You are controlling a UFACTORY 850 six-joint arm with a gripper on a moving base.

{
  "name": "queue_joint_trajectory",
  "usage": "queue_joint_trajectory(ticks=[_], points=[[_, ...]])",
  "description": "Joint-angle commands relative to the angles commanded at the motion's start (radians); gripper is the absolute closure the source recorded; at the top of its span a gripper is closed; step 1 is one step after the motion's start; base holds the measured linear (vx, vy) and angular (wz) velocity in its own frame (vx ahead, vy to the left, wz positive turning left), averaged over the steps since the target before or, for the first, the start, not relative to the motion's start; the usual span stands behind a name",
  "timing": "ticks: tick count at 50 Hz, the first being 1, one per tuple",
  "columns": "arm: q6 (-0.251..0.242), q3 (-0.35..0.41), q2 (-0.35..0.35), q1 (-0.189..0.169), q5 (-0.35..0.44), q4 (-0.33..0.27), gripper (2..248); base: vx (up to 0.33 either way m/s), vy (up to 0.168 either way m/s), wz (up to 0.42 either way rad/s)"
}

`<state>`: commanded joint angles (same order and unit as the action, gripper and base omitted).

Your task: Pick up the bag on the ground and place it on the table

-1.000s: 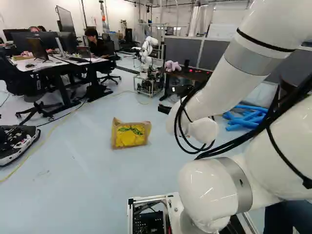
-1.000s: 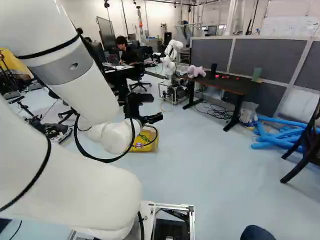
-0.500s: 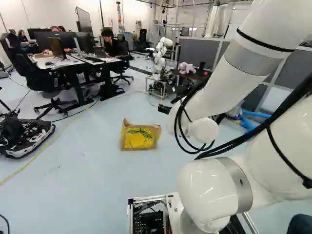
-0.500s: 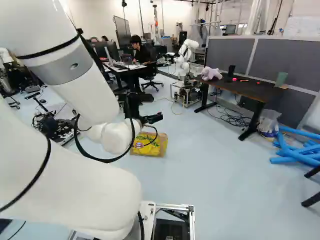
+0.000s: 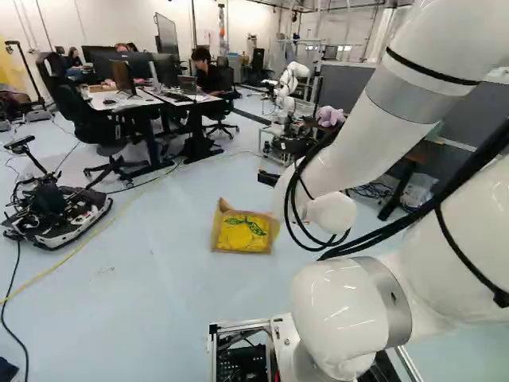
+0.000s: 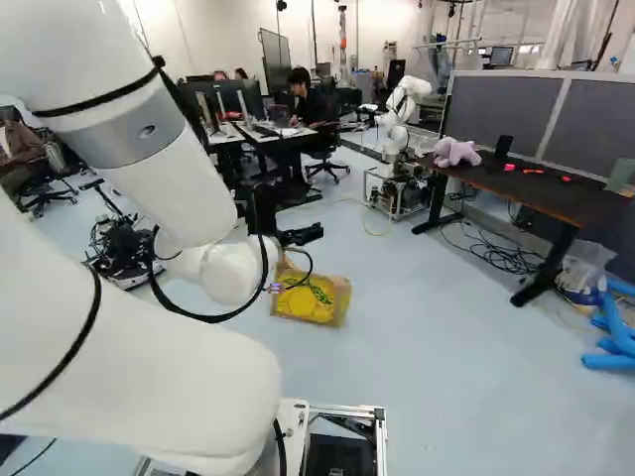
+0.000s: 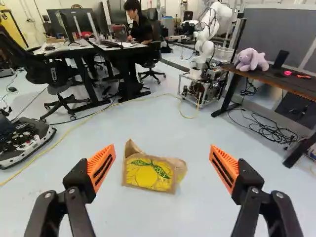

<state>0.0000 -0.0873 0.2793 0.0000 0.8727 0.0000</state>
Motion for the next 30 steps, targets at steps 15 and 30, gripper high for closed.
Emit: queue_joint_trajectory(ticks=[15,30], points=[[0.0,0.0,0.0,0.0,0.0,0.0,3,0.206,0.049,0.227],[0.0,0.0,0.0,0.0,0.0,0.0,3,0.214,0.054,0.232]])
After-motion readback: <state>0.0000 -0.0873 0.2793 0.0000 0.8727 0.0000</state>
